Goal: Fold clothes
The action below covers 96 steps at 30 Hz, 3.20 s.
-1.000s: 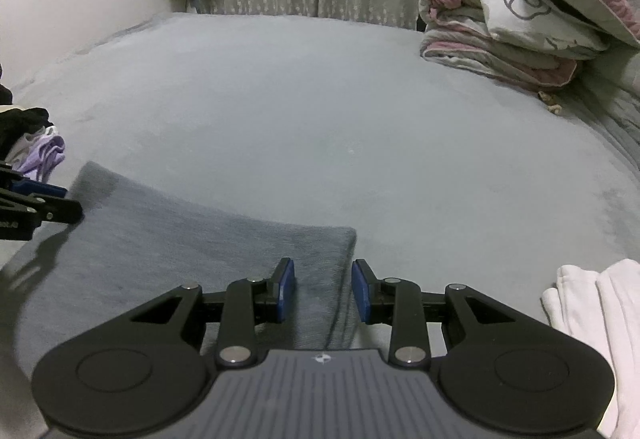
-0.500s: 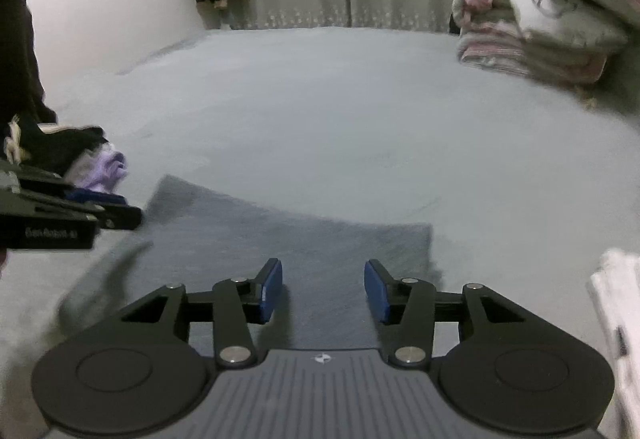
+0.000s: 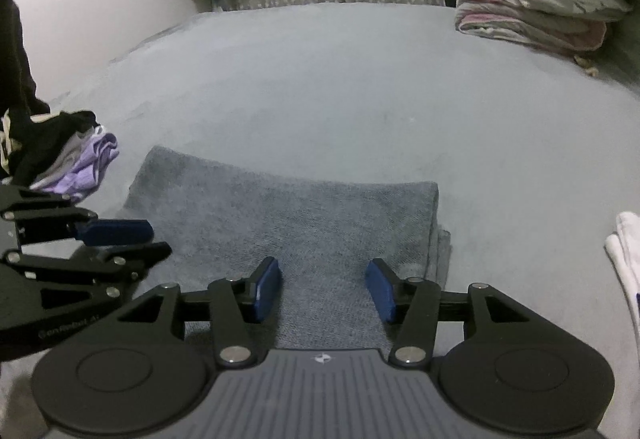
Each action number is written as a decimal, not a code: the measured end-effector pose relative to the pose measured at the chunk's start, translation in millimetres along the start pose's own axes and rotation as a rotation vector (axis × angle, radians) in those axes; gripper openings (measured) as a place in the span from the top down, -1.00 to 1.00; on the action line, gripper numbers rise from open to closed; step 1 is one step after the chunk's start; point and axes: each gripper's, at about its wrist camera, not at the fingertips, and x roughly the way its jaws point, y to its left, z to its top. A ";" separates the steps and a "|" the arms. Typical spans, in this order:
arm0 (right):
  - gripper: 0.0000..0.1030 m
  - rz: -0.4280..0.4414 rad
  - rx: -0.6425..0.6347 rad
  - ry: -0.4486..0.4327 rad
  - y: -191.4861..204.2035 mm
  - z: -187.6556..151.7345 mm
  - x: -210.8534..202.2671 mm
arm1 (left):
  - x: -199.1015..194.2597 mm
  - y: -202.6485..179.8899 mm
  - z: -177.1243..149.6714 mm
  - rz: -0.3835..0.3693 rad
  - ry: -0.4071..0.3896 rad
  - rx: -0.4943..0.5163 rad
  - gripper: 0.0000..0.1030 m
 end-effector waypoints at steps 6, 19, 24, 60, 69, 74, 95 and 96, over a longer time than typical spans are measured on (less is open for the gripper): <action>0.01 -0.002 0.000 -0.004 2.0 2.0 -3.5 | 3.9 -0.2 3.0 0.000 0.004 -0.005 0.53; -0.10 -0.011 -0.050 0.011 13.9 -4.6 0.1 | 7.2 2.1 2.0 0.009 0.002 0.000 0.53; -0.10 0.016 -0.048 0.007 13.6 -4.4 -12.4 | 6.9 4.0 0.5 0.003 -0.002 -0.005 0.53; -0.14 0.060 -0.147 0.003 24.6 -22.5 -34.7 | -10.0 2.6 -15.3 -0.064 -0.010 -0.071 0.39; -0.13 0.079 -0.145 0.041 22.6 -28.7 -28.1 | -9.2 1.4 -15.0 -0.057 -0.009 -0.063 0.38; -0.13 0.085 -0.144 0.040 18.2 -28.4 -31.3 | -12.9 9.0 -18.1 -0.079 -0.004 -0.089 0.35; -0.13 0.107 -0.118 0.016 -9.0 -41.0 -41.6 | -21.0 23.1 -31.9 -0.094 -0.024 -0.116 0.14; -0.13 0.107 -0.119 0.015 -9.2 -41.3 -41.8 | -21.3 23.4 -31.8 -0.094 -0.024 -0.116 0.14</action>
